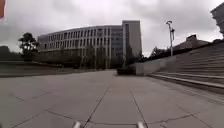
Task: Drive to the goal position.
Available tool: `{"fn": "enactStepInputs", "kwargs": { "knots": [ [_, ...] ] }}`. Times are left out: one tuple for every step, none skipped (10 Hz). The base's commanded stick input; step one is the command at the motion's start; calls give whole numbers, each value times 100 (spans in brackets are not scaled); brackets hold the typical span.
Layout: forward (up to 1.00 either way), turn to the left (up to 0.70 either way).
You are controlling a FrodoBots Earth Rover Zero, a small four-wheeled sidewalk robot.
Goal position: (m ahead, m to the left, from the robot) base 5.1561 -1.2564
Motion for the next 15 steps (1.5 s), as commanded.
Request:
{"fn": "enactStepInputs", "kwargs": {
  "knots": [
    [90, 0],
    [90, 0],
    [90, 0],
    [90, 0],
    [90, 0],
    [90, 0],
    [90, 0],
    [90, 0],
    [90, 0],
    [90, 0],
    [90, 0],
    [90, 0],
    [90, 0],
    [90, 0],
    [90, 0]
  ]
}}
